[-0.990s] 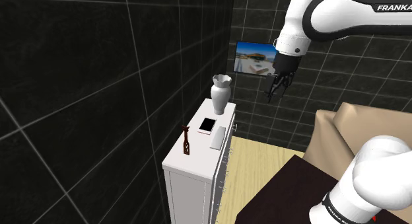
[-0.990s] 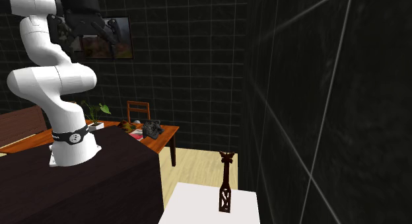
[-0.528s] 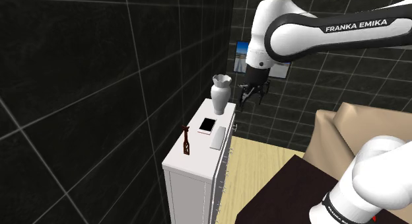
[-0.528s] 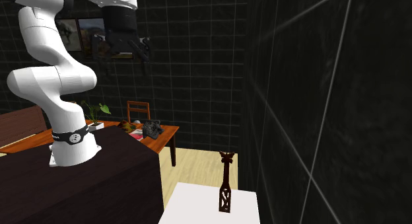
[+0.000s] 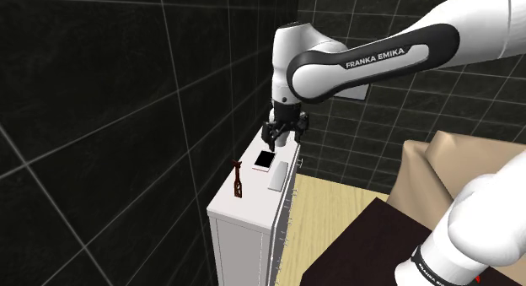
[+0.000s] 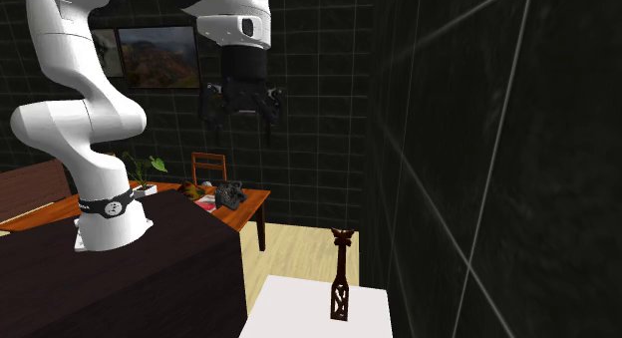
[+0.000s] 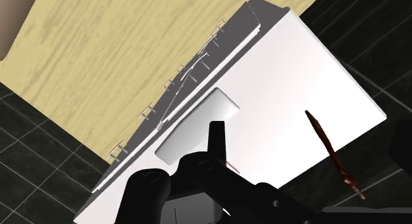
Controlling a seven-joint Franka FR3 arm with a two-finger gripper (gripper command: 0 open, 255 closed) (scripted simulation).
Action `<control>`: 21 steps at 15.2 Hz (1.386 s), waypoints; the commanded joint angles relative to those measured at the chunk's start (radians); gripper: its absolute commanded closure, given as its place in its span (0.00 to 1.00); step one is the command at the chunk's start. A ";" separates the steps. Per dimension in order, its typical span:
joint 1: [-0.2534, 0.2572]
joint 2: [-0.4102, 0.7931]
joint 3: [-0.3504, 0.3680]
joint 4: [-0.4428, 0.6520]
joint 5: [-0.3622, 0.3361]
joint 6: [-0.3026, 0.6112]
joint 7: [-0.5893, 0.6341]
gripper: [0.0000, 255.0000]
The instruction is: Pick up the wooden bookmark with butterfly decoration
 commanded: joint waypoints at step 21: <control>0.153 0.799 -0.006 0.668 -0.414 -0.065 0.526 0.00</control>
